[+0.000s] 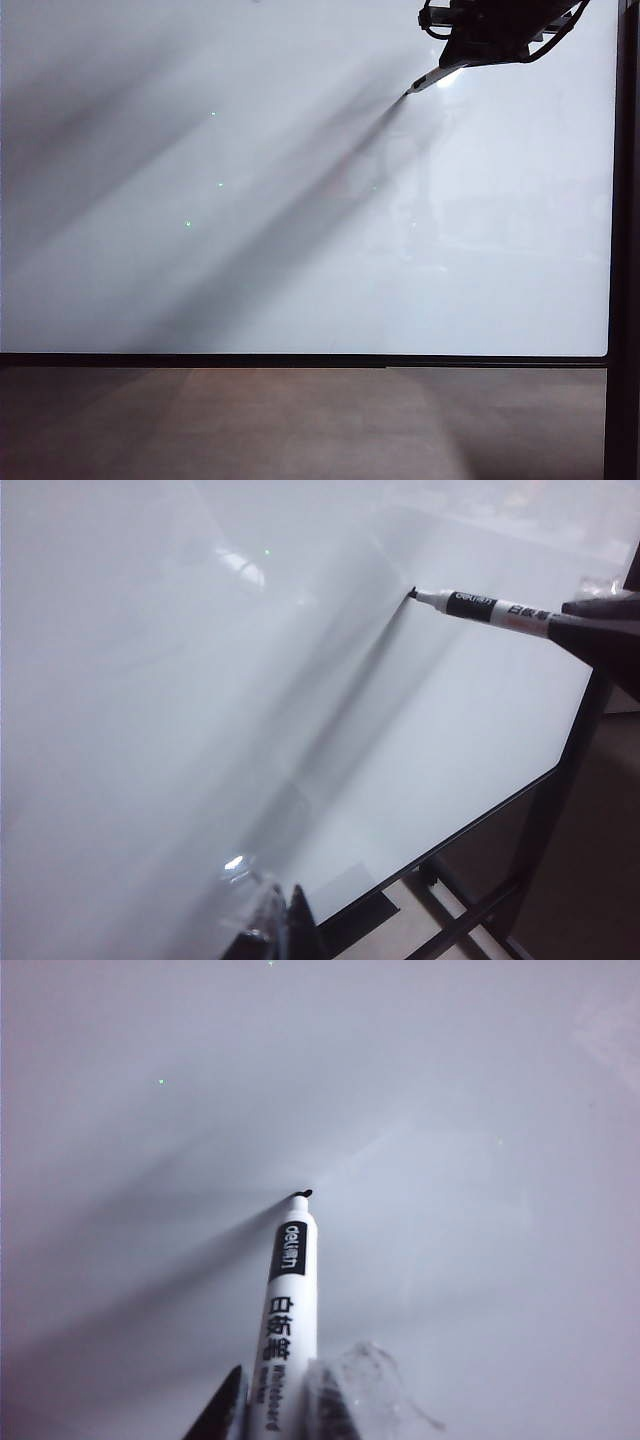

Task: Reach to the right to find the marker pen, pick it up, and write the number 4 on the whiteboard.

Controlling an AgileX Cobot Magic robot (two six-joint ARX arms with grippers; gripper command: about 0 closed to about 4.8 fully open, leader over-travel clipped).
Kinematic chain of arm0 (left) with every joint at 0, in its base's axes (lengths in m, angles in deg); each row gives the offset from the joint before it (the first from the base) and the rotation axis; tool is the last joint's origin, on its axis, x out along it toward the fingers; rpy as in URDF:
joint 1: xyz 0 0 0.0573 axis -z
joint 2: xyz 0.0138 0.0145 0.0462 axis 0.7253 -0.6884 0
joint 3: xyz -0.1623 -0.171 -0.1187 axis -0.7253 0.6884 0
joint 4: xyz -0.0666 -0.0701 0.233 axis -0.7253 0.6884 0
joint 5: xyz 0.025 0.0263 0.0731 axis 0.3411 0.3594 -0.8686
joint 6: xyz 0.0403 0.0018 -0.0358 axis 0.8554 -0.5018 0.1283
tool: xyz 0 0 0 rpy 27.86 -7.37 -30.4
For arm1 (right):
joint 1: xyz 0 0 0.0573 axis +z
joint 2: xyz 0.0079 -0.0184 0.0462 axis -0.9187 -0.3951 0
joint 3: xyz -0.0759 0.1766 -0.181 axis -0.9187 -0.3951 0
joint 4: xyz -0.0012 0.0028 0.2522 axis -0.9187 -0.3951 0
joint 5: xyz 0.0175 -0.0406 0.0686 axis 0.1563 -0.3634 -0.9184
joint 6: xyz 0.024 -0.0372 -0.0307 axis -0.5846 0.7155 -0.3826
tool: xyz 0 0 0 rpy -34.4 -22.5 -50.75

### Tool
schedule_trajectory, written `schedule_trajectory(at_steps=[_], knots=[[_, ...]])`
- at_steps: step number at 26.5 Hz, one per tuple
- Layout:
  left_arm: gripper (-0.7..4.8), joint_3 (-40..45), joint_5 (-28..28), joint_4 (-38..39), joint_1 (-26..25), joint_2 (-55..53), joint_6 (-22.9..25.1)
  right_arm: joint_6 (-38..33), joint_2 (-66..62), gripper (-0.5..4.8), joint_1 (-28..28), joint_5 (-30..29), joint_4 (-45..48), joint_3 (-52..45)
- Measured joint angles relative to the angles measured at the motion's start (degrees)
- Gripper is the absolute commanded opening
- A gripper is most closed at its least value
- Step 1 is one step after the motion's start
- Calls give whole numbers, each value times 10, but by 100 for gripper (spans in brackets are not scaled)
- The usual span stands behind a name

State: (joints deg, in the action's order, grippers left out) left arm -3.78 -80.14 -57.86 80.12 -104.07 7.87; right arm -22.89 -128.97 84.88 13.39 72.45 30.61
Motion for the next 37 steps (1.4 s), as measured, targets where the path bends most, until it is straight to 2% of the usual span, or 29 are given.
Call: schedule_trajectory(at_steps=[21, 37], knots=[[-5, 0, 0, 11, 0, 0, 0, 0, -19, -2, 0, 7, -50, 0], [-5, 0, 0, 16, 0, 0, 0, 0, -18, -2, -5, 11, -51, -1]])
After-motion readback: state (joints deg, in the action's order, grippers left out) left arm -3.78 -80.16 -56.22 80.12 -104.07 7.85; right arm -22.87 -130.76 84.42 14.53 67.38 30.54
